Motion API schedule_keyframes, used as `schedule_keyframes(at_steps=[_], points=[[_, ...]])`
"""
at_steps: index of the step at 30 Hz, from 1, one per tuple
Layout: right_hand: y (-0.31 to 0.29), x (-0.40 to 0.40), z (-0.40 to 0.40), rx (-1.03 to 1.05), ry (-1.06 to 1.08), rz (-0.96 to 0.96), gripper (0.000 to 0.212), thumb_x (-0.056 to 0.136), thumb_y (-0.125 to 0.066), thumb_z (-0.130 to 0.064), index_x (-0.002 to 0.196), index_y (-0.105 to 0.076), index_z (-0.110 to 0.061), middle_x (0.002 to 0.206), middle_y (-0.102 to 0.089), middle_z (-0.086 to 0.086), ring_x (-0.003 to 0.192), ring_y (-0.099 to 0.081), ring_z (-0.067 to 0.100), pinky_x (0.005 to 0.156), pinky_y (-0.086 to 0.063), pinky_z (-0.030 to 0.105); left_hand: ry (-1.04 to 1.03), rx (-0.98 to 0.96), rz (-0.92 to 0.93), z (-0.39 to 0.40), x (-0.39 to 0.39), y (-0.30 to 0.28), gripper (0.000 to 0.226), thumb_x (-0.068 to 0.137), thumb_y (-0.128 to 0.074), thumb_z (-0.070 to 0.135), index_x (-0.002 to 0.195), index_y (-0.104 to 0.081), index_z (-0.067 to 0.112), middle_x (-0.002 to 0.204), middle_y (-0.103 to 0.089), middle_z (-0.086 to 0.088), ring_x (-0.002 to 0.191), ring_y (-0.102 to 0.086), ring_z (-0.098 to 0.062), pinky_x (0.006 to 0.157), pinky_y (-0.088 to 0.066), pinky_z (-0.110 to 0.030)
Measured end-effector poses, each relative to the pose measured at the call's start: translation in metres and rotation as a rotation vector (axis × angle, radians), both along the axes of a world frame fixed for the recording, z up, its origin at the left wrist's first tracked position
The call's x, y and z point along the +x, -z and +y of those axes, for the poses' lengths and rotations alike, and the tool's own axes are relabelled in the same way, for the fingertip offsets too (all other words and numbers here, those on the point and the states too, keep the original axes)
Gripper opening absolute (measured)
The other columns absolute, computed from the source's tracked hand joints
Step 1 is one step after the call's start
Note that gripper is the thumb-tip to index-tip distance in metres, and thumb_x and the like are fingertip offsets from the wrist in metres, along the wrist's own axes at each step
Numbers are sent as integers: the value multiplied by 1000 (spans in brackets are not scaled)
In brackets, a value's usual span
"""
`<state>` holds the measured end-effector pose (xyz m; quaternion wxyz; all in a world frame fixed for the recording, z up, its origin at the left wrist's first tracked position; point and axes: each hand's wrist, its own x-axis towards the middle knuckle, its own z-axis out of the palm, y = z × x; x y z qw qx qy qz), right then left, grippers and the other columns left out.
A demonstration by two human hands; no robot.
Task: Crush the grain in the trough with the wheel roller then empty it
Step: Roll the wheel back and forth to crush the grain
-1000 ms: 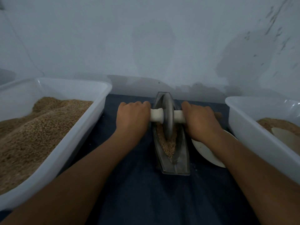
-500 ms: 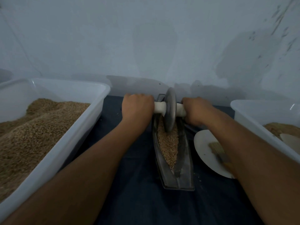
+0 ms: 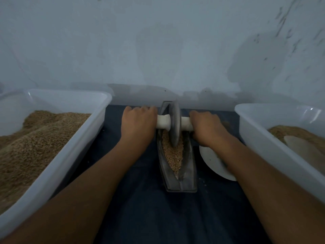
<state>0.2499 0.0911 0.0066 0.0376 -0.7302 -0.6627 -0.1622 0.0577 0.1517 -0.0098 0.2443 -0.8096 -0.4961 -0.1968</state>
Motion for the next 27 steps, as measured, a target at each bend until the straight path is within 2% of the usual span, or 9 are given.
schedule_keyframes(at_steps=[6,10,14,18,19,22,25,27], points=[[3,-12,-32,22,-11,-30,31,89,-64,-23,112,-46,-12,110,-64,8,97,-62,29,70,-34,36,3,-50,15,-25,-9,-4,23,84,-63,22,92,-42,23,89,-59,1,80,-58,-20,70,-28,-33],[2,-23,-51,67,-41,-106,30,90,-60,-22,115,-47,-14,111,-62,5,99,-61,26,70,-32,36,-30,-92,32,-46,-20,-5,24,85,-63,26,101,-45,23,98,-62,1,88,-61,-21,71,-27,-33],[1,-27,-72,58,-39,-103,25,91,-56,-20,114,-46,-15,108,-60,2,96,-59,22,69,-30,33,-69,-99,60,-65,-18,-12,24,86,-63,25,104,-47,23,98,-61,1,89,-59,-19,72,-27,-33],[7,-25,-86,133,-77,-102,30,65,-79,-6,86,-57,-7,72,-62,9,60,-59,28,58,-30,32,-56,-85,81,-69,-16,-15,29,85,-64,26,109,-47,23,101,-60,1,91,-59,-19,73,-27,-33],[8,-23,-84,119,-71,-92,30,66,-79,-5,86,-57,-8,72,-62,9,60,-59,28,58,-30,32,-53,-87,78,-67,-15,-15,27,86,-64,25,107,-47,23,99,-60,2,90,-59,-19,73,-27,-32],[6,-19,-68,60,-81,-48,25,83,-66,-14,102,-49,-13,93,-63,5,81,-61,26,65,-30,33,-47,-110,58,-55,-15,-12,23,86,-64,24,98,-45,23,93,-59,3,84,-58,-18,71,-27,-32],[3,-14,-44,33,-67,-21,33,85,-65,-19,110,-44,-13,102,-63,5,90,-62,26,67,-31,33,-39,-131,45,-37,-12,-9,26,87,-62,24,90,-36,23,92,-59,4,82,-59,-18,71,-28,-32],[0,-12,-30,19,-51,-12,33,85,-65,-18,108,-42,-14,102,-64,7,91,-62,28,67,-32,34,-28,-134,38,-25,-9,-8,26,88,-61,23,89,-35,23,91,-59,3,79,-58,-18,71,-29,-32]])
